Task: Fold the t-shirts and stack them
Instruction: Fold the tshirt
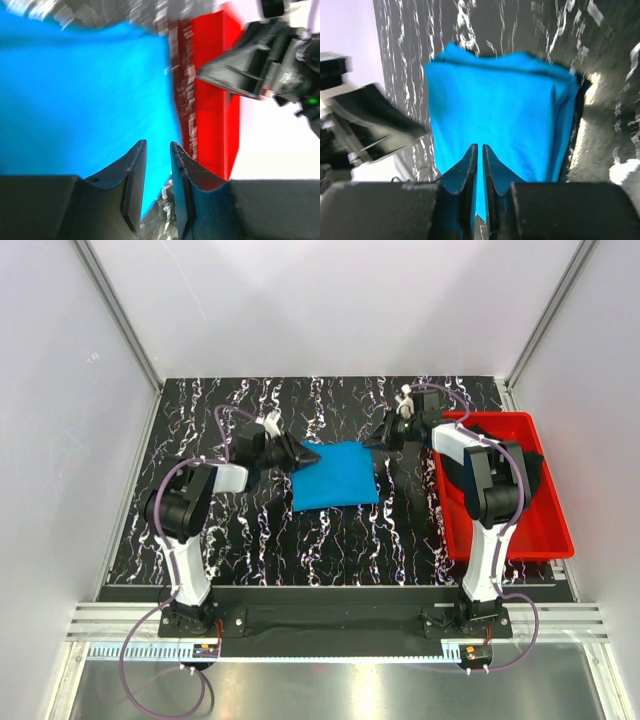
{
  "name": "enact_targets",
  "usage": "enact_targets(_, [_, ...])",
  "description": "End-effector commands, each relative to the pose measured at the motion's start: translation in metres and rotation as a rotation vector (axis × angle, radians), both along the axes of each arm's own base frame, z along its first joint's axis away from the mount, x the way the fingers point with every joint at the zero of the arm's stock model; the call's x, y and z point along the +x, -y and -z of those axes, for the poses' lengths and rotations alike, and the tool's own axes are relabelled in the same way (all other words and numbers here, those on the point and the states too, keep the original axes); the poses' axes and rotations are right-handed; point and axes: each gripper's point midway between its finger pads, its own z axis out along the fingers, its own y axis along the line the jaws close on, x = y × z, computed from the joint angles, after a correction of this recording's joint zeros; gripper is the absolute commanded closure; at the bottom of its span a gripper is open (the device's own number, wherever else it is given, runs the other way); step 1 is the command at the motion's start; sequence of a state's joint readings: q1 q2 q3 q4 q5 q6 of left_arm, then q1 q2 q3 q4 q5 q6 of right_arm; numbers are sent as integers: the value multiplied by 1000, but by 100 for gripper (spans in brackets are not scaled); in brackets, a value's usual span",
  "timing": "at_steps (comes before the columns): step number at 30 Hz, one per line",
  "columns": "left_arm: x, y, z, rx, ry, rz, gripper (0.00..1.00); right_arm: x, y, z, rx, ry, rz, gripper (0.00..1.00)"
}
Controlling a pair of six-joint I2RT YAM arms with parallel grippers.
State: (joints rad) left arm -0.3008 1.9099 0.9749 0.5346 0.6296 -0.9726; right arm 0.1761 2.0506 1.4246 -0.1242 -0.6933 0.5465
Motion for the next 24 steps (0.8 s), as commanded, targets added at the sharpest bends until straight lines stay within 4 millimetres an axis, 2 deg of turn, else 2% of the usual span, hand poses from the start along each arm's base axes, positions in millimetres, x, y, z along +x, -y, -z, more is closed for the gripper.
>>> enact_targets(1, [3,-5,15,-39,-9,-21,70,-9,-17,10,81,-1,-42,85])
enact_targets(3, [9,-15,32,44,-31,-56,71,-9,-15,28,68,-23,-34,85])
enact_targets(5, [6,-26,48,134,-62,-60,70,-6,-11,43,25,-33,-23,85])
enact_targets(6, [14,-31,47,167,-54,-84,69,-11,-9,57,-1,-72,-22,85])
enact_targets(7, [9,-35,54,214,-84,-72,69,-6,-3,66,-47,-65,-7,85])
enact_targets(8, [12,-39,53,242,-83,-82,69,-10,1,77,-79,-98,0,85])
enact_targets(10, [11,-49,52,332,-93,-78,66,-9,11,85,-151,-93,23,86])
enact_targets(11, [17,-58,41,389,-67,-120,60,-11,14,84,-170,-92,27,85])
enact_targets(13, [15,-74,29,497,-51,-132,57,-12,22,84,-215,-77,39,85])
enact_targets(14, [20,-87,13,557,-14,-186,55,-12,23,76,-225,-60,37,85])
enact_targets(18, [23,-121,-16,694,36,-246,31,-14,23,60,-234,-38,27,83])
enact_targets(19, [24,-125,-17,704,48,-229,29,-14,23,56,-242,-27,23,82])
enact_targets(20, [26,-120,-24,668,60,-187,26,-16,22,49,-243,-20,22,82])
enact_targets(21, [30,-127,-17,659,40,-168,24,-16,22,44,-241,-10,18,82])
enact_targets(22, [30,-127,-12,662,37,-115,11,-17,21,40,-240,-4,14,81])
enact_targets(23, [35,-120,-19,624,58,-63,9,-17,20,31,-236,14,12,80])
enact_targets(24, [39,-120,-18,612,62,-36,9,-18,20,25,-232,24,10,80])
